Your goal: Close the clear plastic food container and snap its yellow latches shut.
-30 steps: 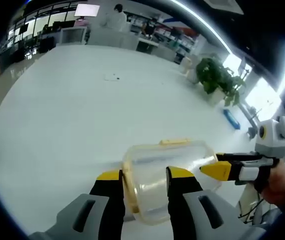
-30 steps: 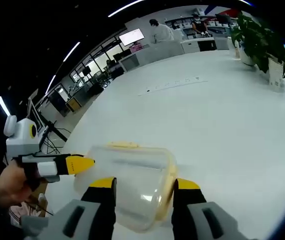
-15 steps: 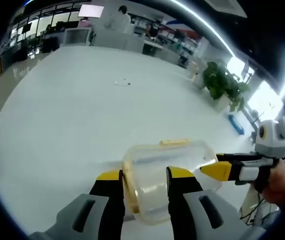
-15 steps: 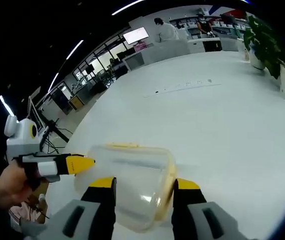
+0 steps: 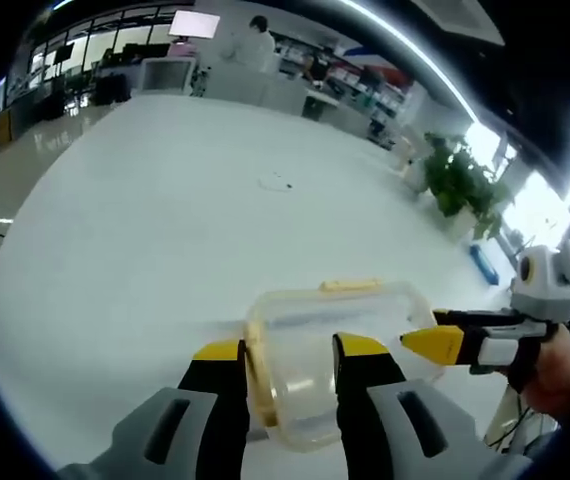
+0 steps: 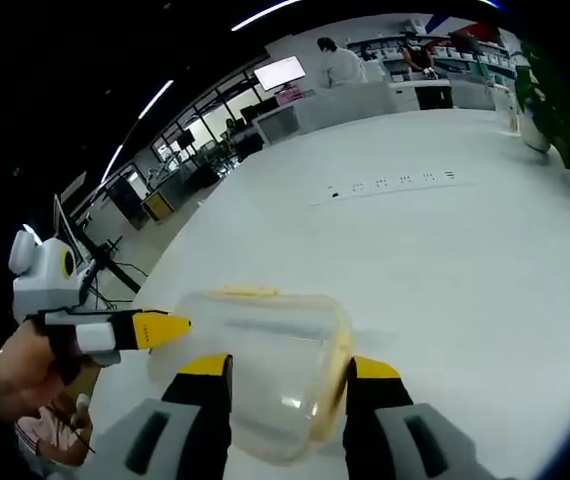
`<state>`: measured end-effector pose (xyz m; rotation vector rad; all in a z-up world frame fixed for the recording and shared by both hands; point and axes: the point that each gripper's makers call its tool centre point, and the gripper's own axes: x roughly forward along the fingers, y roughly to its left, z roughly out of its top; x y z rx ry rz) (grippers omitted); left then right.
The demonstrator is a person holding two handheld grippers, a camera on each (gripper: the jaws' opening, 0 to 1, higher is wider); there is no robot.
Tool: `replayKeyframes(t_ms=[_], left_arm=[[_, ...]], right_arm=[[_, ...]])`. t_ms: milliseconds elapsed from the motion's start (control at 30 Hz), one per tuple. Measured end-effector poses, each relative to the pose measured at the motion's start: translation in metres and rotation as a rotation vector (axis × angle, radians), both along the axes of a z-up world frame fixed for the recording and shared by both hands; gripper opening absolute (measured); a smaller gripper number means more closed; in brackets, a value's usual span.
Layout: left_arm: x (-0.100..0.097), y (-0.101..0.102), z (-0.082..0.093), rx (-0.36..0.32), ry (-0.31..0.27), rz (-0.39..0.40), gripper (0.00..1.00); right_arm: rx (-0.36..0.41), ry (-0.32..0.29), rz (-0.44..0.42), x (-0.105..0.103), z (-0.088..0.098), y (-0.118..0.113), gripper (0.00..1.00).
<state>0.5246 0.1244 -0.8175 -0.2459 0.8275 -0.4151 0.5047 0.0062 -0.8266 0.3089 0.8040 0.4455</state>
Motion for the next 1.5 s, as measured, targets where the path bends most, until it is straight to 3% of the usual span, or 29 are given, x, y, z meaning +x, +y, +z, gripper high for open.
replayKeyframes(t_ms=[467, 767, 933, 1000, 1100, 1233, 1367, 1500], left_arm=[[0.03, 0.024, 0.001, -0.002, 0.001, 0.055, 0.31], [0.03, 0.026, 0.001, -0.014, -0.003, 0.081, 0.33], [0.027, 0.019, -0.006, -0.053, 0.019, 0.088, 0.44], [0.026, 0.018, -0.004, -0.04, 0.004, 0.085, 0.45], [0.028, 0.02, -0.005, -0.034, -0.011, 0.088, 0.49], [0.029, 0.025, -0.01, -0.051, -0.013, 0.106, 0.69], [0.03, 0.031, -0.01, -0.065, -0.034, 0.135, 0.84], [0.03, 0.032, -0.013, -0.082, -0.028, 0.142, 0.88]], right_arm=[[0.005, -0.03, 0.003, 0.03, 0.002, 0.026, 0.42], [0.018, -0.037, 0.003, 0.032, 0.001, 0.027, 0.44], [0.065, -0.015, 0.003, 0.032, -0.001, 0.029, 0.45], [0.071, -0.011, 0.007, 0.033, -0.002, 0.03, 0.47], [0.053, -0.015, 0.0, 0.034, -0.005, 0.028, 0.58], [0.12, -0.013, -0.07, 0.04, -0.003, 0.023, 0.77], [0.101, -0.035, -0.068, 0.043, -0.001, 0.02, 0.87], [0.121, -0.02, -0.067, 0.043, -0.003, 0.022, 0.93]])
